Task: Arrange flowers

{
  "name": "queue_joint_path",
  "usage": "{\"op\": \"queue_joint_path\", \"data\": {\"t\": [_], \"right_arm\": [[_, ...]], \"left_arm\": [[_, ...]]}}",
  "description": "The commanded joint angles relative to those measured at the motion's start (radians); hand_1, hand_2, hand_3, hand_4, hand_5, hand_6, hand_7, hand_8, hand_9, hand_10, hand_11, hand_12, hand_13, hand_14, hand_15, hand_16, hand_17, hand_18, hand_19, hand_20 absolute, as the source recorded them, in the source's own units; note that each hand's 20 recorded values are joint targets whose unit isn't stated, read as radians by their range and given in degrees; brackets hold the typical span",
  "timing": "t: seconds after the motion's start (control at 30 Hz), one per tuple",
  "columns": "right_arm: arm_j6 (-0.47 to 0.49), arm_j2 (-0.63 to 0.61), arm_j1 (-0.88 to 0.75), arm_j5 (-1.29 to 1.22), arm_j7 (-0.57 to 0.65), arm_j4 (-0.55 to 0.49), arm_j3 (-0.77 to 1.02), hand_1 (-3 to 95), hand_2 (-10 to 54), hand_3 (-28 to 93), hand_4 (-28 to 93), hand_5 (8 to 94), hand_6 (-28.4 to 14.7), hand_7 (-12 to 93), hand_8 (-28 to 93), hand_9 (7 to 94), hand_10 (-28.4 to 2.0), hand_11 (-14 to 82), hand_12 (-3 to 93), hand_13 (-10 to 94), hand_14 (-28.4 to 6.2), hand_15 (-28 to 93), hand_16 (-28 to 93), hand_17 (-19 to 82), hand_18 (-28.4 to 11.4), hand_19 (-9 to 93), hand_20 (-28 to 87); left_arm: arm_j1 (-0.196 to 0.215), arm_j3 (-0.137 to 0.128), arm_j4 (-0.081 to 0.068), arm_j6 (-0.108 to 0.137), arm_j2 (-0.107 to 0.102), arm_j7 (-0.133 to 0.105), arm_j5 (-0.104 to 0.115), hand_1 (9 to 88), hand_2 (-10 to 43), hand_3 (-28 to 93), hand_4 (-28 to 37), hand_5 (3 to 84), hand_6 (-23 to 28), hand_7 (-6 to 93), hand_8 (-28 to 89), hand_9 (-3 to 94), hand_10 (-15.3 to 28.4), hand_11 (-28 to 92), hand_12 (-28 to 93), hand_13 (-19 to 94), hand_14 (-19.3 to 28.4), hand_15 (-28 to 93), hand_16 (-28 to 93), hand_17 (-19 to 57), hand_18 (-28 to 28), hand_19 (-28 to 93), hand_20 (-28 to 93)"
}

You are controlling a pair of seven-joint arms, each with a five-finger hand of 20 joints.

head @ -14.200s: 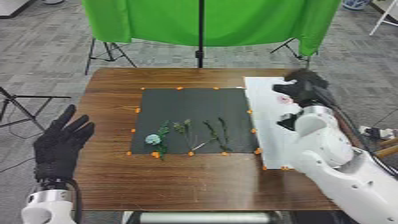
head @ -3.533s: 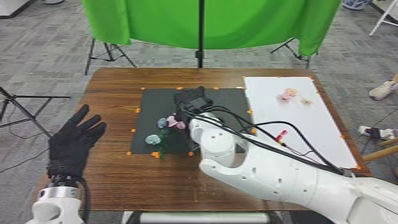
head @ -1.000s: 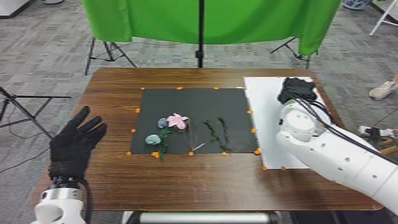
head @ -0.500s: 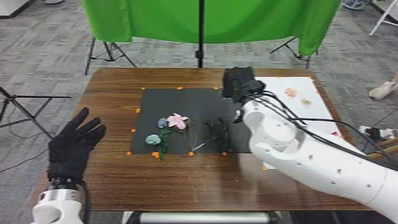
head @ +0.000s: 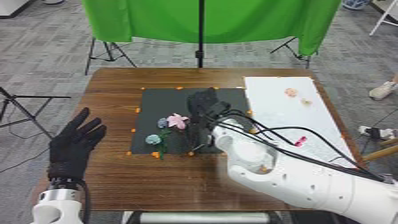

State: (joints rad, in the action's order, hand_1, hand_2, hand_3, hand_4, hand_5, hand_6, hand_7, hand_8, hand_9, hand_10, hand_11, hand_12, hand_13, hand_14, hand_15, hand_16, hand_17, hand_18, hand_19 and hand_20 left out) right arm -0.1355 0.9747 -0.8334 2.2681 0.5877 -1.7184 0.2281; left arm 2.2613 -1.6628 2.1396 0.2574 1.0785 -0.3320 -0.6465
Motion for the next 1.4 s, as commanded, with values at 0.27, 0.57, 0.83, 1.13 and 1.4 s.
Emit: {"op": "queue_joint_path", "data": {"t": [0.27, 0.57, 0.83, 1.13, 1.4], "right_arm": [[0.033, -0.014, 0.001, 0.027, 0.020, -0.002, -0.001, 54.8, -9.5, 70, -28, 84.1, 3.3, 20, 1, 85.5, -5.4, 24.7, 40.4, 66, -4.9, 74, 29, 21, -19.5, 80, 42], [0.100, -0.022, -0.019, 0.059, 0.011, -0.012, 0.007, 50.7, -9.5, 68, -28, 79.2, 3.1, 18, -1, 81.6, -6.4, 28.0, 38.5, 63, -6.8, 77, 25, 19, -19.6, 80, 43], [0.115, -0.040, -0.034, 0.051, 0.005, -0.046, 0.032, 43.4, -9.5, 72, -28, 73.8, 3.0, 18, -4, 74.7, -8.8, 41.3, 28.4, 61, -8.1, 79, 22, 17, -19.9, 79, 45], [0.089, -0.086, -0.018, 0.026, 0.032, -0.080, 0.099, 35.7, -9.5, 74, -28, 71.0, 2.3, 17, -13, 71.6, -11.3, 48.1, 21.4, 59, -9.6, 80, 21, 15, -20.9, 79, 47], [0.009, -0.202, 0.003, -0.146, 0.106, -0.073, 0.252, 31.7, -9.5, 74, -28, 67.9, 1.1, 16, -13, 68.5, -12.8, 41.4, 18.1, 57, -11.0, 79, 20, 14, -21.6, 77, 48]], "left_arm": [[0.006, 0.008, -0.004, -0.005, -0.004, -0.006, 0.004, 20.9, 7.0, 81, -28.3, 36.2, 8.6, 7.7, -8, 33.6, 20.1, 25, 11, 21, 27.7, 59, -11, -7.8, 28.4, 58, 1], [0.002, 0.014, -0.006, -0.005, -0.011, -0.013, 0.010, 21.0, 7.1, 81, -28.3, 36.4, 8.8, 7.8, -8, 33.5, 20.2, 25, 11, 21, 27.7, 59, -11, -7.9, 28.4, 58, 1], [0.013, 0.017, -0.003, 0.006, -0.018, -0.027, 0.018, 21.0, 7.1, 81, -28.3, 36.5, 8.8, 7.6, -8, 33.5, 20.3, 25, 11, 21, 27.7, 59, -11, -7.9, 28.4, 58, 1], [0.020, 0.023, -0.003, 0.009, -0.024, -0.044, 0.026, 21.2, 7.1, 81, -28.3, 36.4, 8.8, 7.7, -8, 33.5, 20.3, 25, 11, 21, 27.8, 59, -11, -8.0, 28.4, 58, 1], [0.013, 0.021, -0.005, 0.004, -0.018, -0.048, 0.023, 21.2, 7.1, 81, -28.3, 36.4, 8.7, 7.7, -8, 33.5, 20.2, 25, 11, 21, 27.7, 59, -11, -8.0, 28.4, 58, 1]]}}
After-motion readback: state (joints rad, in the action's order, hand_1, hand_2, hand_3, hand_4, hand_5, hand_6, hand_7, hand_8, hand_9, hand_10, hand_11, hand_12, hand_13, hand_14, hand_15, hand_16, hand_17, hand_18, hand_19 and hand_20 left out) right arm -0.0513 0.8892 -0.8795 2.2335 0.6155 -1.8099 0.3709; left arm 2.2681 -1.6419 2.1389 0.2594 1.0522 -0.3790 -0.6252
